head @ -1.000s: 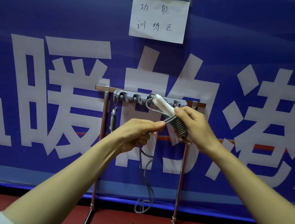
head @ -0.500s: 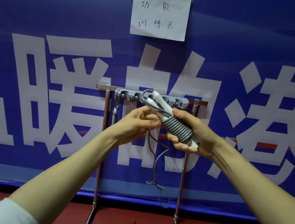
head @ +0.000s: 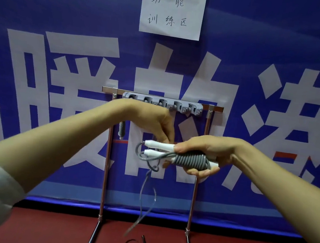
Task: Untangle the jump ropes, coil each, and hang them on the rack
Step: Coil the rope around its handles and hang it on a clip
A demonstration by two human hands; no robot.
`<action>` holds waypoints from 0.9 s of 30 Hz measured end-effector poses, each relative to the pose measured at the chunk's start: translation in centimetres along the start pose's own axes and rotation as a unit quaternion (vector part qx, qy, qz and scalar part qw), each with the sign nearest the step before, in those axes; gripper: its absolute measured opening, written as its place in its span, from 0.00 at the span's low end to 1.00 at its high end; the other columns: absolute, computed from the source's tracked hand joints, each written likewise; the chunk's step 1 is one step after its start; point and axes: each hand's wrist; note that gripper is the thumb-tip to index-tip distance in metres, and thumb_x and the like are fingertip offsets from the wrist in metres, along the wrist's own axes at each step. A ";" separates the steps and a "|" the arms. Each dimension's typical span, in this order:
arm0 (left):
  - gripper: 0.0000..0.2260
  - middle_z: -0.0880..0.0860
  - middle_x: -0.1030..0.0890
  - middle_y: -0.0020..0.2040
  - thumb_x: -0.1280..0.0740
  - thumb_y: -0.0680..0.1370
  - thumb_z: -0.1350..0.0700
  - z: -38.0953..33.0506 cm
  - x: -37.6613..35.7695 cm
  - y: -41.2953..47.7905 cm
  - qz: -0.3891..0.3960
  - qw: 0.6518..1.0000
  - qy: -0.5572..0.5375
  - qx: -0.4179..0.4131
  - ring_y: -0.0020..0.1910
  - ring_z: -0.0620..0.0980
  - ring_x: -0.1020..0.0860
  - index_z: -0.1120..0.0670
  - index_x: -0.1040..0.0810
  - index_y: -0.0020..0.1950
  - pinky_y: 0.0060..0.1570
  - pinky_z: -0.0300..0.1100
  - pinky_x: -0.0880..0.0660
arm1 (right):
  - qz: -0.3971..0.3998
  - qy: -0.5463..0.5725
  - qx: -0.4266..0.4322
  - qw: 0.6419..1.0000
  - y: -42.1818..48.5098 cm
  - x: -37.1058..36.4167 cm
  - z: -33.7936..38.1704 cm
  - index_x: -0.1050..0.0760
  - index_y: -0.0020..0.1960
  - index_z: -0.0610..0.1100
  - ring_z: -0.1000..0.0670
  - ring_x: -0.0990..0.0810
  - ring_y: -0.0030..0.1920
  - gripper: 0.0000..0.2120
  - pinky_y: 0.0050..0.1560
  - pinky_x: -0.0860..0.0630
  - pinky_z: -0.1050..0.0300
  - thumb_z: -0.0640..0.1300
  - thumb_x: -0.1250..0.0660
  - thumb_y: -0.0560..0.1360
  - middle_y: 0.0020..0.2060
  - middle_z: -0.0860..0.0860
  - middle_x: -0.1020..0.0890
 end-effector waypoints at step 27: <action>0.13 0.58 0.15 0.47 0.43 0.84 0.56 3.2 -4.4 1.2 -0.055 0.761 -0.625 0.165 0.40 0.49 0.16 0.62 0.23 0.58 0.45 0.47 0.18 | -0.450 -0.798 0.070 0.396 1.5 1.6 -1.6 0.26 0.64 0.43 0.48 0.21 0.34 0.23 0.26 0.40 0.59 0.57 0.42 0.78 0.42 0.46 0.21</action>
Point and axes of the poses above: each hand's wrist, its own y-axis towards the middle knuckle, its own x-axis out of the back of the hand, z = x × y
